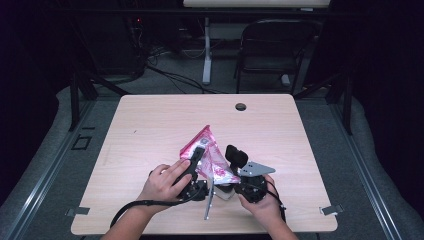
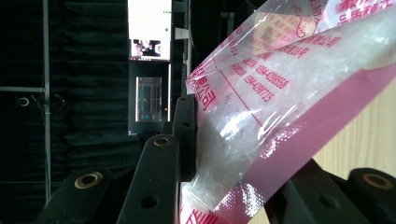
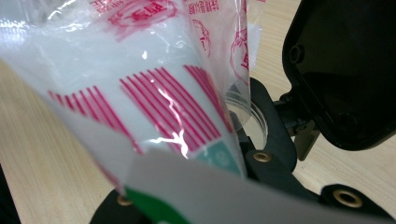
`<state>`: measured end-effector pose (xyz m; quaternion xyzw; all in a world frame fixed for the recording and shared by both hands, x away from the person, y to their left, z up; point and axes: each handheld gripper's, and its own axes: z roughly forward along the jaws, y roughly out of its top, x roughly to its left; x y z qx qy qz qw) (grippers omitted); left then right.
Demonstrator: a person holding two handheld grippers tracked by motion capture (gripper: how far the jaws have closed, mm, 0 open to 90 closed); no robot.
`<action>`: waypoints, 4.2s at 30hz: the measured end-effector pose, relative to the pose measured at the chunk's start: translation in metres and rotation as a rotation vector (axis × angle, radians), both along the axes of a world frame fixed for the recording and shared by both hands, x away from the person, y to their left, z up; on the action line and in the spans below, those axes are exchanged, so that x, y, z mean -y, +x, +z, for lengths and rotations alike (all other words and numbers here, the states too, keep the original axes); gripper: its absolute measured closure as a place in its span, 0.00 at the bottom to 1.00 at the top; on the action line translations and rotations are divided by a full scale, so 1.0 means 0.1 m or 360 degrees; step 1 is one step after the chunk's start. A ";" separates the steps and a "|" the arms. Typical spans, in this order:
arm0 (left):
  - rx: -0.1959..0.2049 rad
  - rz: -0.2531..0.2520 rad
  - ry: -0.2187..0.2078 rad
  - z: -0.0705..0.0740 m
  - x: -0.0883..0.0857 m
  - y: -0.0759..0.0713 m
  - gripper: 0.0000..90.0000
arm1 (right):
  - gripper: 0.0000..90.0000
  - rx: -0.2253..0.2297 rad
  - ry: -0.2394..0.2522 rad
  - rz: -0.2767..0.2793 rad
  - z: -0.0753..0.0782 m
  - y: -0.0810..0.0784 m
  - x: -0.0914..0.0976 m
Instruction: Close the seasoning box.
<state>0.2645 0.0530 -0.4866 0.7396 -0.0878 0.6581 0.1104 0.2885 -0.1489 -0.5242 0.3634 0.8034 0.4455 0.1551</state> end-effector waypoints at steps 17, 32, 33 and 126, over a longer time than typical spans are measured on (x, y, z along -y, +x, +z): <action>-0.0018 0.0008 -0.0007 0.00 0.01 -0.01 0.83 | 1.00 -0.0002 0.0003 -0.0006 0.00 0.00 0.00; -0.0004 -0.0009 -0.0001 0.00 0.01 -0.01 0.83 | 1.00 -0.0003 0.0004 -0.0011 0.00 0.00 0.00; -0.0005 -0.0011 -0.0005 0.00 0.01 -0.01 0.83 | 1.00 -0.0003 0.0004 -0.0011 0.00 0.00 0.00; -0.0668 0.0104 -0.0563 -0.25 -0.44 0.36 0.81 | 1.00 0.0097 0.0044 0.0022 0.13 0.03 -0.05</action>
